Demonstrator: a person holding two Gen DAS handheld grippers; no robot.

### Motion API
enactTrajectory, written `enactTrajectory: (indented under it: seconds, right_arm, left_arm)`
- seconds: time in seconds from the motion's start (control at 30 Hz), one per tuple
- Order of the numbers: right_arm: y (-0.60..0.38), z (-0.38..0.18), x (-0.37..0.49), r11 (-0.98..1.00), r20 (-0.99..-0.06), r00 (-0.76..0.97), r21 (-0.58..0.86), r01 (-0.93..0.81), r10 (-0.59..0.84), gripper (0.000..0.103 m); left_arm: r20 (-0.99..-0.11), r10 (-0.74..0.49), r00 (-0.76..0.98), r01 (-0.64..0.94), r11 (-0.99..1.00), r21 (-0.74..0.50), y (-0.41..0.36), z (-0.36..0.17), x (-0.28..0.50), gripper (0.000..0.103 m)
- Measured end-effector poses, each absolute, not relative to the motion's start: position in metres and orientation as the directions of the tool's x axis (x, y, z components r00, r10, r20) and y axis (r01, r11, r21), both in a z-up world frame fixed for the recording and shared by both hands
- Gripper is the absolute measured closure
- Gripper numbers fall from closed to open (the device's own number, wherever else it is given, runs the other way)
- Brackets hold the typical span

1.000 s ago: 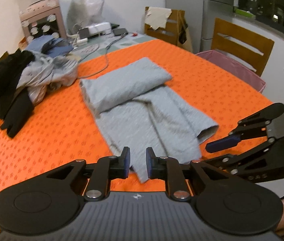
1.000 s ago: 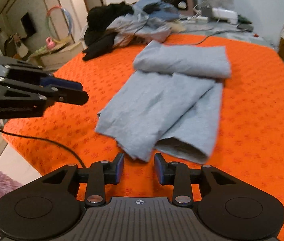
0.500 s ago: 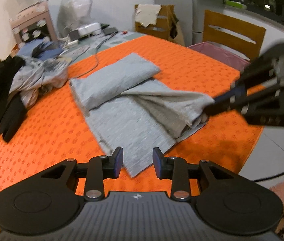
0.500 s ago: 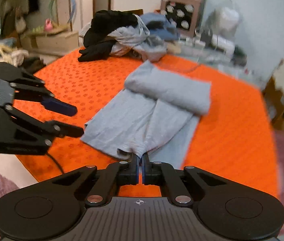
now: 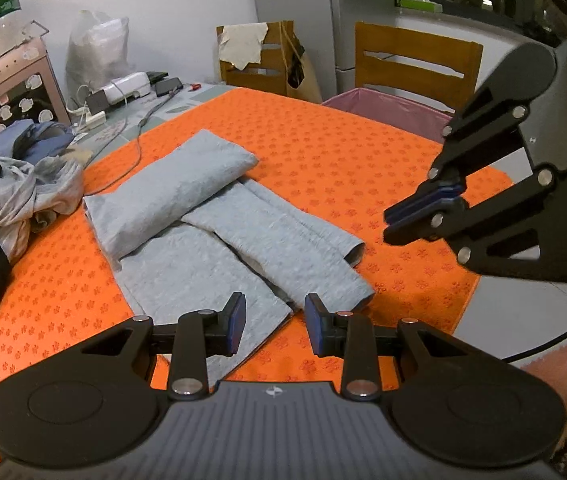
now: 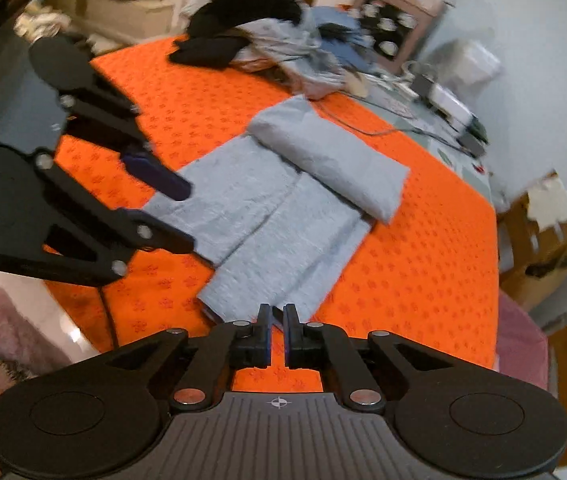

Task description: Fold clothes

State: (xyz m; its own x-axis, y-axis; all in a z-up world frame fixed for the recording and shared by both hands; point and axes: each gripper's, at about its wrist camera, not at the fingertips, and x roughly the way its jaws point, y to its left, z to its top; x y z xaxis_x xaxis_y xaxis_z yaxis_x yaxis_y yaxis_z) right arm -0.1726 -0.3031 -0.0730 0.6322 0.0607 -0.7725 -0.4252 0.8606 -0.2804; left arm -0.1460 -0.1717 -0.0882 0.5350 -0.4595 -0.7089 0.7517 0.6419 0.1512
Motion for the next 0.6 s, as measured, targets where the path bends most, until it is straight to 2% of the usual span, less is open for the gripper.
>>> enactTrajectory:
  seconds: [0.2, 0.37, 0.4, 0.43, 0.5, 0.6]
  right_arm:
    - [-0.325, -0.089, -0.161, 0.931, -0.76, 0.632, -0.106, -0.349, 0.15, 0.09]
    - [-0.338, -0.101, -0.153, 0.948, -0.749, 0.633, -0.021, -0.318, 0.196, 0.074]
    - [-0.342, -0.101, -0.152, 0.951, -0.75, 0.629, -0.002, -0.311, 0.204, 0.065]
    - [-0.347, -0.102, -0.151, 0.954, -0.753, 0.623, 0.021, -0.3, 0.213, 0.057]
    - [-0.36, -0.105, -0.147, 0.96, -0.758, 0.605, 0.1, -0.262, 0.244, 0.056]
    - [-0.379, -0.109, -0.139, 0.958, -0.758, 0.586, 0.221, -0.184, 0.287, 0.055]
  left_arm:
    - [-0.718, -0.438, 0.541, 0.764, 0.612, 0.202, -0.177, -0.1, -0.143, 0.066]
    - [-0.734, -0.371, 0.568, 0.734, 0.633, 0.248, -0.162, -0.114, -0.137, 0.063]
    - [-0.739, -0.356, 0.572, 0.722, 0.646, 0.248, -0.157, -0.116, -0.134, 0.062]
    - [-0.745, -0.344, 0.572, 0.709, 0.664, 0.238, -0.152, -0.118, -0.13, 0.062]
    - [-0.758, -0.331, 0.562, 0.679, 0.707, 0.195, -0.14, -0.12, -0.122, 0.062]
    - [-0.775, -0.371, 0.512, 0.575, 0.818, -0.011, -0.114, -0.118, -0.1, 0.062]
